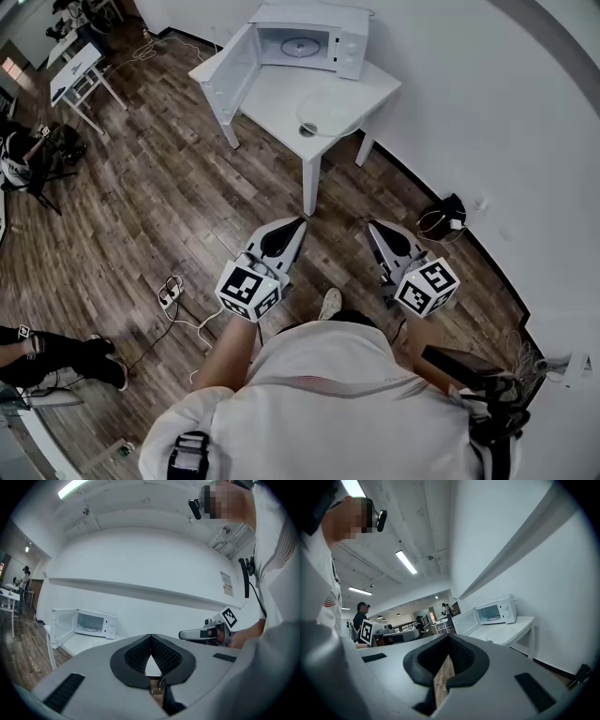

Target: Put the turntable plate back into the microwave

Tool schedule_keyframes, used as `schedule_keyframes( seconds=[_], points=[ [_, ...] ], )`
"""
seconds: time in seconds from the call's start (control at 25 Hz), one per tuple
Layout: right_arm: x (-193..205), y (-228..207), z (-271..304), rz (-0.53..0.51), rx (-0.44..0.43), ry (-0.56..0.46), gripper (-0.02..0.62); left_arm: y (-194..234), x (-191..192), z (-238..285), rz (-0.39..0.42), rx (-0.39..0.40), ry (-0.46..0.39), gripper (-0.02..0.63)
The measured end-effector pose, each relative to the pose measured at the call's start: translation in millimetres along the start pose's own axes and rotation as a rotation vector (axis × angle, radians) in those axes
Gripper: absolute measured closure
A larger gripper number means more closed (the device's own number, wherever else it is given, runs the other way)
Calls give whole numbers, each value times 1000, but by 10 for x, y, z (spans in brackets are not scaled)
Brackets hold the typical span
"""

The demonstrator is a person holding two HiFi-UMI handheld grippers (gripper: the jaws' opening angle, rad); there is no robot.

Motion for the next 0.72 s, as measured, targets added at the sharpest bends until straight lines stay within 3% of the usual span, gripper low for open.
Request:
schedule_keyframes(
  seconds=[0.4,0.72],
  points=[
    [-200,-877,-35,40,-60,5,598,-98,-79,764,27,-53,9,595],
    [-226,-1130,-2,61,-68,18,598,-53,-50,1014,19,-62,21,595]
  ],
)
Point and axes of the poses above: the fingertips, and each gripper's own axes: z forward along the fingers, y to its left, x out of its underside, the point moved 9 cm from there along -z, backward along the fingers, and after that the axes turned 8 degrees about -x, right-handed, at the moved point
